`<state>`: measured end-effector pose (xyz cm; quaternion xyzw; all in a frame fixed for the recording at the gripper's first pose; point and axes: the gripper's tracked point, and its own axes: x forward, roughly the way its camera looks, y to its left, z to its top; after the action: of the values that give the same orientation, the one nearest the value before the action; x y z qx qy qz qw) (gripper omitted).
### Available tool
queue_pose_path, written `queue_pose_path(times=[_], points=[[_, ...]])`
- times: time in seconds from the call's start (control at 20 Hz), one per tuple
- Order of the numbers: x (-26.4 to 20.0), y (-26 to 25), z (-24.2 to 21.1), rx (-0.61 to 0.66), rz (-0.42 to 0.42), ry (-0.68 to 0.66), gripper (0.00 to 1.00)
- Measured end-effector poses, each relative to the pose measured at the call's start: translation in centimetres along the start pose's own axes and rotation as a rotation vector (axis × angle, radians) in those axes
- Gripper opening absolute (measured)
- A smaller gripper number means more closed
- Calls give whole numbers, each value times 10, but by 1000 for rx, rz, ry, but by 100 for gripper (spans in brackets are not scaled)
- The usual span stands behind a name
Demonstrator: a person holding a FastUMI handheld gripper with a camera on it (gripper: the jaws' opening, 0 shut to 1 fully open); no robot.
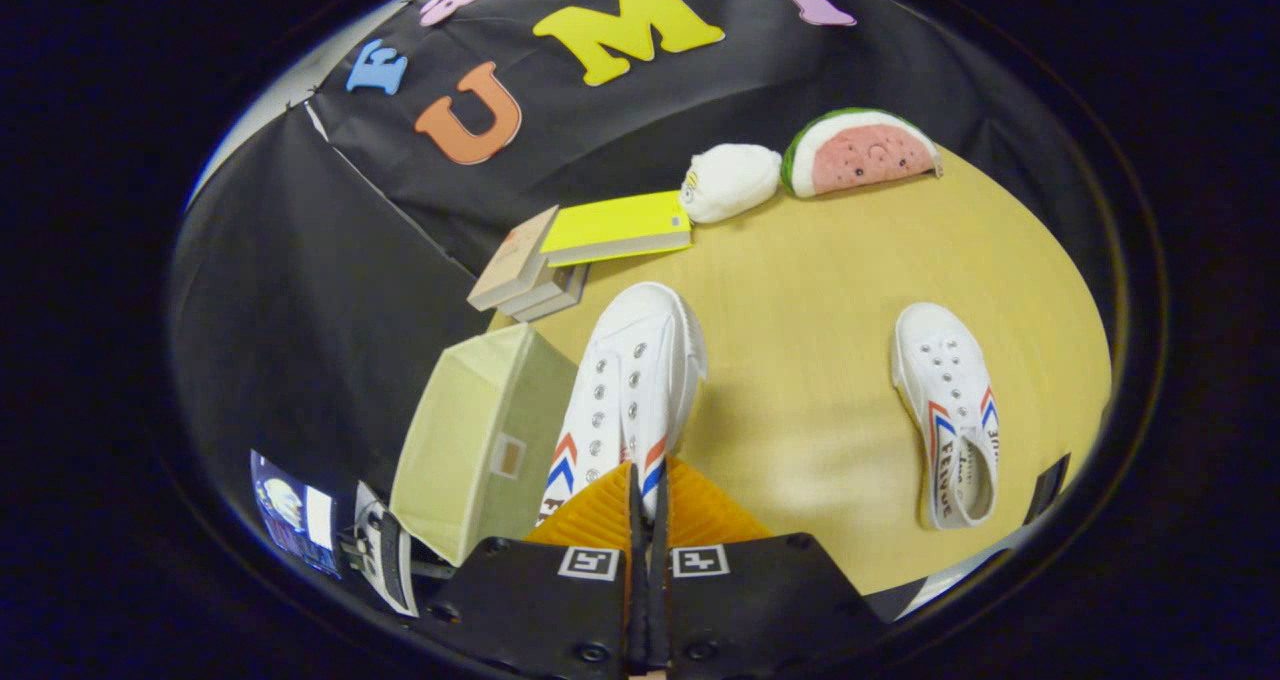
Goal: Open the storage box then place both shoes into the box .Put the left shoe in first, then the right shoe, with the right side of both shoes facing outward in a uniform manner.
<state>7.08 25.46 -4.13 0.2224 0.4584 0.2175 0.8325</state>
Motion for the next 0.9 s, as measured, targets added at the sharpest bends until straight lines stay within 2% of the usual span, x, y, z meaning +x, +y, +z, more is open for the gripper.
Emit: queue_pose_path(times=[0.25,0.45,0.65,0.9], points=[[11,106,18,-12,33,-45,6],[44,171,5,-23,74,-19,6],[84,197,-29,15,61,54,6],[128,192,-62,65,5,116,6]])
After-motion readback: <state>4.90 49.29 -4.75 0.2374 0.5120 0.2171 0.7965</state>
